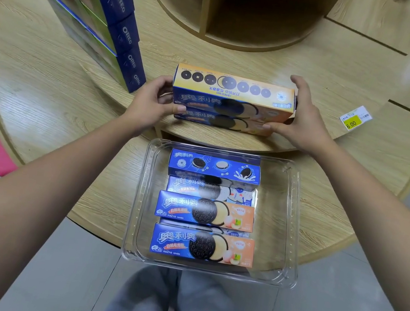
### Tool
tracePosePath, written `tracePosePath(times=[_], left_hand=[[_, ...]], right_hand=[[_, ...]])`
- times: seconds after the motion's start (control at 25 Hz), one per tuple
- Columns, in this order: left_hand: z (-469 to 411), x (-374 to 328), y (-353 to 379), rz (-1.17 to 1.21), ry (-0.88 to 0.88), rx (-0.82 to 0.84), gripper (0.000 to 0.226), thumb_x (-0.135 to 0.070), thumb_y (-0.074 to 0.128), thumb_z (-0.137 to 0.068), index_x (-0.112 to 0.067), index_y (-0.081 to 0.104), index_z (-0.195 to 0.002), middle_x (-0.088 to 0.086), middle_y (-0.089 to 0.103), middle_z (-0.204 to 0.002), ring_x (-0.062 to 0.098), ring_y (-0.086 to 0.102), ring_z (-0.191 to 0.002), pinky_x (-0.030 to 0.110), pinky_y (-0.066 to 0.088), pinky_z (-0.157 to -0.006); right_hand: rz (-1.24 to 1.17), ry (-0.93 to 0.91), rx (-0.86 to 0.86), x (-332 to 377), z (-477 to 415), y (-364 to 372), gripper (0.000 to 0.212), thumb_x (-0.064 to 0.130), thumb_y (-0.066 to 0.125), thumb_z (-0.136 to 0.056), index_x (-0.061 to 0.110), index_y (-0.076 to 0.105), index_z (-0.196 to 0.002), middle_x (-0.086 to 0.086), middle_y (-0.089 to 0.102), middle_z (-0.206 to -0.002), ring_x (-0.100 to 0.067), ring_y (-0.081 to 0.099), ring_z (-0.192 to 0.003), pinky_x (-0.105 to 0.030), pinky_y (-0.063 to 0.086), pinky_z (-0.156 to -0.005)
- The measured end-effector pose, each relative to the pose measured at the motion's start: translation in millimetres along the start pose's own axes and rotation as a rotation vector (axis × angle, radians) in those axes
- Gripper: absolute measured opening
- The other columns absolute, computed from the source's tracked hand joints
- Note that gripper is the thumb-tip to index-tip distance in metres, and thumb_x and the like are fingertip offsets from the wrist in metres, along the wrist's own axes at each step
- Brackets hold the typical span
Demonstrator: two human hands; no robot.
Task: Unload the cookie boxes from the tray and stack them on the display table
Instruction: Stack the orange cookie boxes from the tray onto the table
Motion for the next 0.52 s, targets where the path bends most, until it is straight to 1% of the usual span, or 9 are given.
tracePosePath(times=[0.08,0.16,0.28,0.36,0.4,0.44,0.52], left_hand=[[1,-2,1,0.004,-0.008,-0.001,0.049,0.008,0.061,-0.079,-0.012,0.045,-0.12,-0.003,0.06,-0.111,-0.002,0.062,-0.096,0.016,0.053,-0.083],[2,-4,2,-0.01,-0.007,0.001,0.049,0.008,0.06,-0.08,-0.012,0.044,-0.121,-0.003,0.058,-0.112,-0.001,0.06,-0.098,0.014,0.053,-0.081],[4,-4,3,-0.028,-0.004,0.009,0.047,0.007,0.06,-0.08,-0.016,0.045,-0.117,-0.006,0.058,-0.11,-0.001,0.06,-0.098,0.014,0.053,-0.08],[5,-3,2,-0.037,0.001,0.004,0.046,0.006,0.061,-0.08,-0.016,0.045,-0.118,-0.004,0.058,-0.112,-0.001,0.06,-0.098,0.015,0.053,-0.082],[5,-4,2,-0.045,0.003,0.001,0.047,0.005,0.061,-0.08,-0.014,0.046,-0.121,-0.003,0.059,-0.113,-0.001,0.06,-0.098,0.016,0.053,-0.083],[6,-5,2,-0.063,0.008,-0.001,0.049,0.004,0.062,-0.08,-0.011,0.046,-0.123,-0.001,0.059,-0.114,0.0,0.06,-0.1,0.017,0.052,-0.086],[7,-7,1,-0.12,0.023,-0.004,0.054,0.0,0.067,-0.078,-0.008,0.046,-0.127,0.002,0.06,-0.116,0.006,0.059,-0.105,0.02,0.05,-0.092]], right_hand=[[0.03,-0.013,-0.012,3,3,-1,0.105,0.014,0.08,-0.069,0.021,0.008,-0.145,0.004,0.059,-0.095,-0.019,0.057,-0.086,-0.025,0.041,-0.076],[0.061,-0.027,-0.021,6,5,-2,0.108,0.015,0.08,-0.069,0.022,0.004,-0.146,0.003,0.06,-0.094,-0.018,0.058,-0.081,-0.025,0.041,-0.073],[0.056,-0.025,-0.021,6,7,-2,0.105,0.013,0.079,-0.071,0.022,0.007,-0.146,0.006,0.059,-0.092,-0.015,0.059,-0.076,-0.023,0.041,-0.073],[0.028,0.004,-0.029,3,8,0,0.1,0.012,0.079,-0.07,0.022,0.013,-0.145,0.012,0.056,-0.087,-0.007,0.059,-0.071,-0.02,0.043,-0.071],[0.012,0.019,-0.034,0,8,2,0.097,0.012,0.079,-0.07,0.022,0.017,-0.144,0.016,0.053,-0.085,-0.004,0.058,-0.072,-0.02,0.046,-0.074],[-0.011,0.028,-0.036,-1,7,2,0.095,0.013,0.08,-0.069,0.022,0.02,-0.142,0.017,0.051,-0.086,-0.005,0.057,-0.075,-0.024,0.049,-0.078],[-0.057,0.039,-0.026,-4,8,3,0.097,0.016,0.082,-0.066,0.024,0.022,-0.141,0.01,0.054,-0.095,-0.011,0.055,-0.09,-0.036,0.052,-0.088]])
Point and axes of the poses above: each hand's wrist, its own z-axis away from the middle knuckle, its own y-axis out of the palm, x = y × z, the point moved 6 cm from there along -z, towards the middle knuckle
